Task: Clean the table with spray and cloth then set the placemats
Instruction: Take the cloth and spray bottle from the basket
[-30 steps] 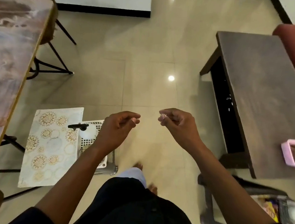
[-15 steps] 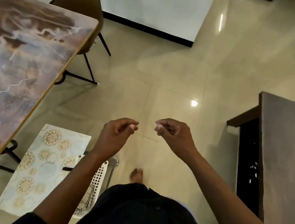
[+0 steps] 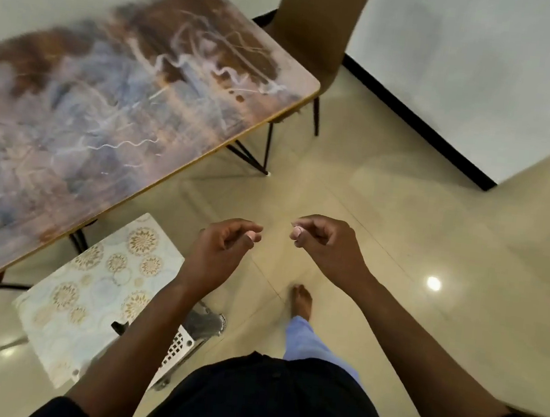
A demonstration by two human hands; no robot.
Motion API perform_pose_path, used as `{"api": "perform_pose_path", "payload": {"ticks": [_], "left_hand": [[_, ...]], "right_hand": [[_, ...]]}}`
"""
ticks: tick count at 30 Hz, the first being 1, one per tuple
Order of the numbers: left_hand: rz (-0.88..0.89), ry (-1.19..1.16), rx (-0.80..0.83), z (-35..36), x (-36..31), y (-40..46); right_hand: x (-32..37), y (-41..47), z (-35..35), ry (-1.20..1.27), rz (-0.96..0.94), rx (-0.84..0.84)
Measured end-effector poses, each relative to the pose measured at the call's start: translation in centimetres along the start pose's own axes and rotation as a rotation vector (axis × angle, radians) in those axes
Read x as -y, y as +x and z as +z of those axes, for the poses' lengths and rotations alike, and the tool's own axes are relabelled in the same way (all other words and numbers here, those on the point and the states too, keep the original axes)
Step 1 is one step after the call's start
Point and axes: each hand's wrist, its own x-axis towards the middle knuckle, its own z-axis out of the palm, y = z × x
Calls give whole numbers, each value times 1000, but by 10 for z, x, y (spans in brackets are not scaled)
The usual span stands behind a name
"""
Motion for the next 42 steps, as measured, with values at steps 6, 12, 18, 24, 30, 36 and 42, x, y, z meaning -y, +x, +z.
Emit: {"api": "perform_pose_path", "payload": {"ticks": [6, 12, 18, 24, 30, 36, 42], "left_hand": [[-154, -77, -276, 4, -13, 16], [-308, -159, -573, -1, -12, 7], [-370, -260, -834, -16, 0, 2], [-383, -356, -1057, -36, 18, -4], [-457, -425, -1241, -51, 29, -21], [-534, -472, -1408, -61, 32, -36], [-626, -556, -1653, -58, 31, -33]], "right_hand": [[21, 89, -14, -91, -83, 298], [51, 151, 13, -151, -206, 556], [78, 185, 75, -233, -343, 799], [116, 195, 144, -338, -472, 1023], [143, 192, 209, -421, -571, 1209], [158, 180, 270, -440, -606, 1404], [166, 172, 326, -503, -659, 1659]]}}
